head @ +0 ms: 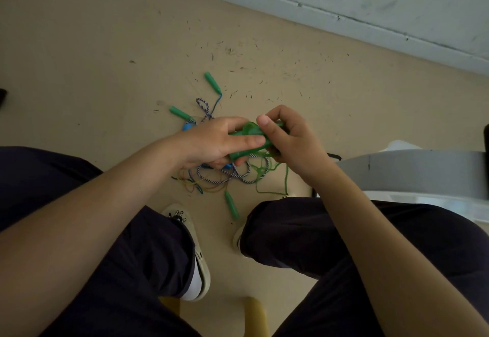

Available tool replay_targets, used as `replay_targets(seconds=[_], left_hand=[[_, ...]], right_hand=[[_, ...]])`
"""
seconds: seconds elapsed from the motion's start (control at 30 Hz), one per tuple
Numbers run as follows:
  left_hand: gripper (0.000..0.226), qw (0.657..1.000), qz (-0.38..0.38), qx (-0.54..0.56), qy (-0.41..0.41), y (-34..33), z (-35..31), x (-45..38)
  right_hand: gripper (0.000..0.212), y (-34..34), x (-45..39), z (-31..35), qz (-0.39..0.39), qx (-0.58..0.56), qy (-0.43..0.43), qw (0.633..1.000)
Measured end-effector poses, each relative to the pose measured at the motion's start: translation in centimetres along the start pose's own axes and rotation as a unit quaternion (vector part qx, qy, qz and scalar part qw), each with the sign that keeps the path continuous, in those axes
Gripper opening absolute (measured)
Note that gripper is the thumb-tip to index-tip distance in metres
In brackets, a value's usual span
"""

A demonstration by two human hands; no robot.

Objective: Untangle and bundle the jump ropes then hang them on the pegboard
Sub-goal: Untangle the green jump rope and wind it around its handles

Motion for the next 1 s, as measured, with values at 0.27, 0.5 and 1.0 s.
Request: replay_targets(seconds=[0.27,0.5,1.0], left_hand=[[0.052,0.999,-0.021,0.033,0.017,0.3,0.1,0.0],[0.041,0.999,0.035,-0.01,0.004,-0.7,-0.1,0.3],[0.027,0.958,-0.26,-0.043,-0.11,5.5,-3.4,1.9]], right_hand=[[0.026,2.2,-0.2,0.2,-0.08,0.001,-0.017,0.997],[0.037,1.0,0.0,-1.3,-0.024,-0.114,-0.069,0.991],[0.023,-0.4,0.0,-0.2,0.017,0.022,-0.026,0.999]])
Point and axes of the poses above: each hand's wrist, its own x-axis away from the middle knuckle, its own y-axis out of the back of the hand, z = x × y, the point moved 10 cm from there along -x, towards the middle knuckle, and after that the axes turned 4 degrees about -x, right-handed, at the moved point
